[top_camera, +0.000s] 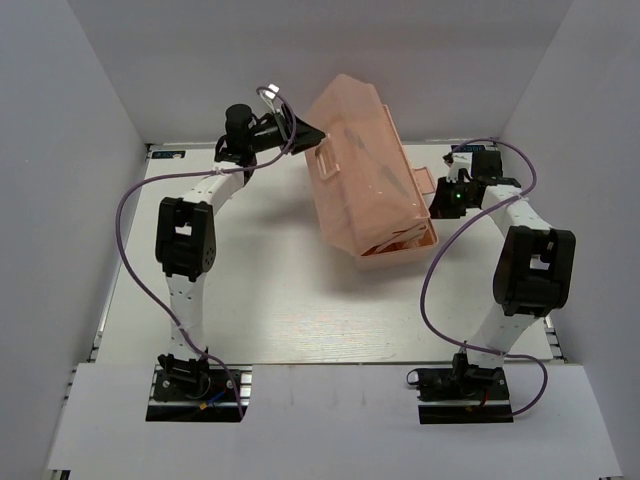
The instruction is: Sort the tools into containers
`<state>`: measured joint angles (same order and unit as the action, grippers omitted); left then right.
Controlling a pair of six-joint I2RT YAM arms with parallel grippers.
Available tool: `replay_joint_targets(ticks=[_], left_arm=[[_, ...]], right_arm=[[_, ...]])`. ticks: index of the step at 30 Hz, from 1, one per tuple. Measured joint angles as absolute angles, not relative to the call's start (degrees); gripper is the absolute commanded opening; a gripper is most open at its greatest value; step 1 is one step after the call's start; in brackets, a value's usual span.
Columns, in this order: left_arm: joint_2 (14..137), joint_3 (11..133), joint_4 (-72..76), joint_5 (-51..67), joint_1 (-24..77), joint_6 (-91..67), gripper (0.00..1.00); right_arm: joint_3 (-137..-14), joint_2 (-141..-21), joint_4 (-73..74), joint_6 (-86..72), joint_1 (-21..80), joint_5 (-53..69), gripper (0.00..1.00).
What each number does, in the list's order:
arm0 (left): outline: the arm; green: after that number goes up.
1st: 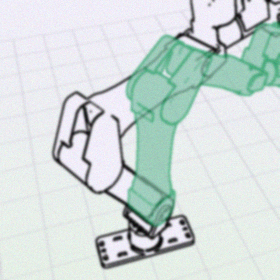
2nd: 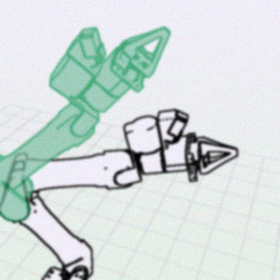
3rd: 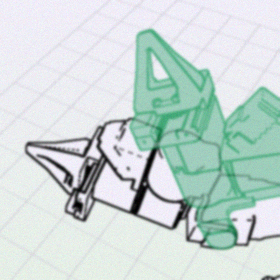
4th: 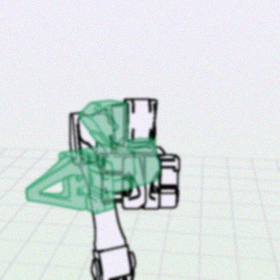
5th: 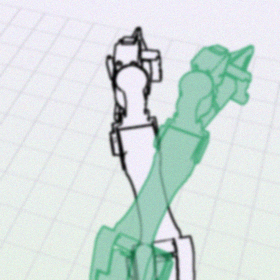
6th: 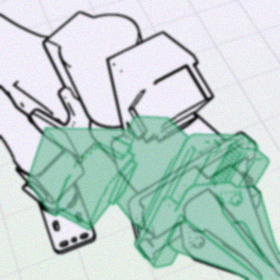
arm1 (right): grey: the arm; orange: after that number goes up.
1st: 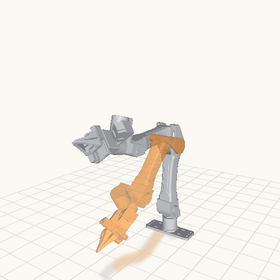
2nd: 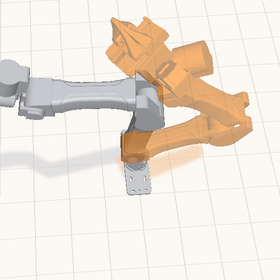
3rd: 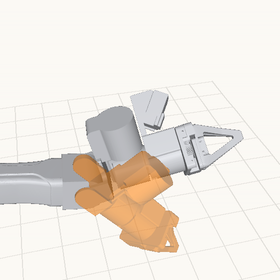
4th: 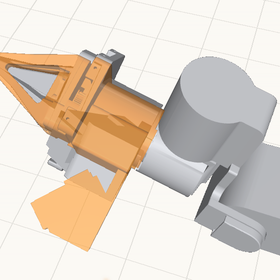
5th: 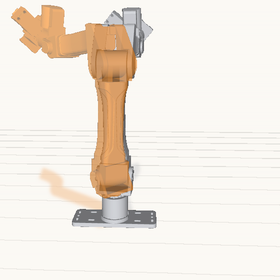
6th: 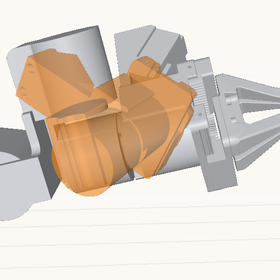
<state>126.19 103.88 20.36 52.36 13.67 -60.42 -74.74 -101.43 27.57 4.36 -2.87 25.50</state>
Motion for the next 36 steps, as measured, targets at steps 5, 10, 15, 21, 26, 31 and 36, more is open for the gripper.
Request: replay_joint_targets(ticks=[5,10,15,21,26,31,36], left_arm=[[126.0,103.9,22.0,55.2,14.7,-60.4,0.60],[122.4,101.8,19.9,56.6,15.2,-58.0,0.60],[112.0,97.8,10.7,52.8,14.6,-48.2,0.60],[91.2,83.0,1.3,39.6,13.9,-35.8,0.68],[79.2,68.5,-2.3,31.3,14.0,-30.3,0.70],[79.5,59.8,-6.2,26.9,14.0,-27.3,0.77],[80.2,56.9,-9.1,25.3,14.0,-25.6,0.83]], right_arm=[[-74.7,-101.5,27.6,3.0,-2.7,29.8,0.00],[-74.7,-101.6,28.0,2.0,-2.4,32.0,0.00],[-73.5,-101.6,28.1,1.7,-2.5,32.4,0.00],[-69.9,-101.3,27.7,1.7,-2.5,31.9,0.00],[-65.2,-98.5,27.6,1.7,-2.5,32.2,0.00],[-62.8,-95.6,28.3,1.7,-2.2,34.7,0.00],[-62.4,-94.9,28.7,1.7,-1.4,37.8,0.00]])
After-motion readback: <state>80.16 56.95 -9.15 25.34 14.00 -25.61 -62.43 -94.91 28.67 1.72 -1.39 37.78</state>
